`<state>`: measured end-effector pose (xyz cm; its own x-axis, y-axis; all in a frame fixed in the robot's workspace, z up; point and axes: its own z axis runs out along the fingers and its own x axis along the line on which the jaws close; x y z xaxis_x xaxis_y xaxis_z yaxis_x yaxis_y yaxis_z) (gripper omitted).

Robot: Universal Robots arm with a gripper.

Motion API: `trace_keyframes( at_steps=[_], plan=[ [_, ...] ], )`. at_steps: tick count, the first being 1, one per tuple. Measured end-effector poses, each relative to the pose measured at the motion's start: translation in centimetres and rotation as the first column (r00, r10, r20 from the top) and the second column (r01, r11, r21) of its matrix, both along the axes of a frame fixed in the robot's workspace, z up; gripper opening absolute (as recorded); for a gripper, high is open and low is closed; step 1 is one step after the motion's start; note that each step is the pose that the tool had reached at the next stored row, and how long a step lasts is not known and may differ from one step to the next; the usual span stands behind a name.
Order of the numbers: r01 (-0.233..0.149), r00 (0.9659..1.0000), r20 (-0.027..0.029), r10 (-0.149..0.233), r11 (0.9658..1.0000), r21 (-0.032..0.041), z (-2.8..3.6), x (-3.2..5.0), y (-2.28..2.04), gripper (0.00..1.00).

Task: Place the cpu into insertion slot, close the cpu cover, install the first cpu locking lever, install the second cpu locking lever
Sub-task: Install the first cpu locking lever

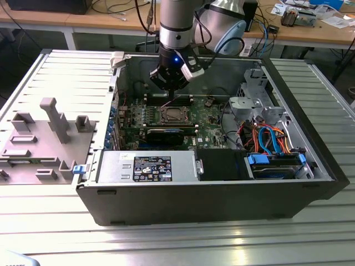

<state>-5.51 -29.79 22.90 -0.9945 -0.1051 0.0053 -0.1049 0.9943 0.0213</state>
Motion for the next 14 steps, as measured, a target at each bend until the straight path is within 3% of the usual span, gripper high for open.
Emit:
trace_keyframes(
  at_steps=[6,14],
  plan=[
    [0.000,1.0000,-0.0001,0.000,1.0000,0.0000,-1.14,-0.08,-0.07,0.11],
    [0.000,1.0000,-0.0009,0.000,1.0000,-0.0001,-2.11,0.37,-0.09,0.11]
  ],
)
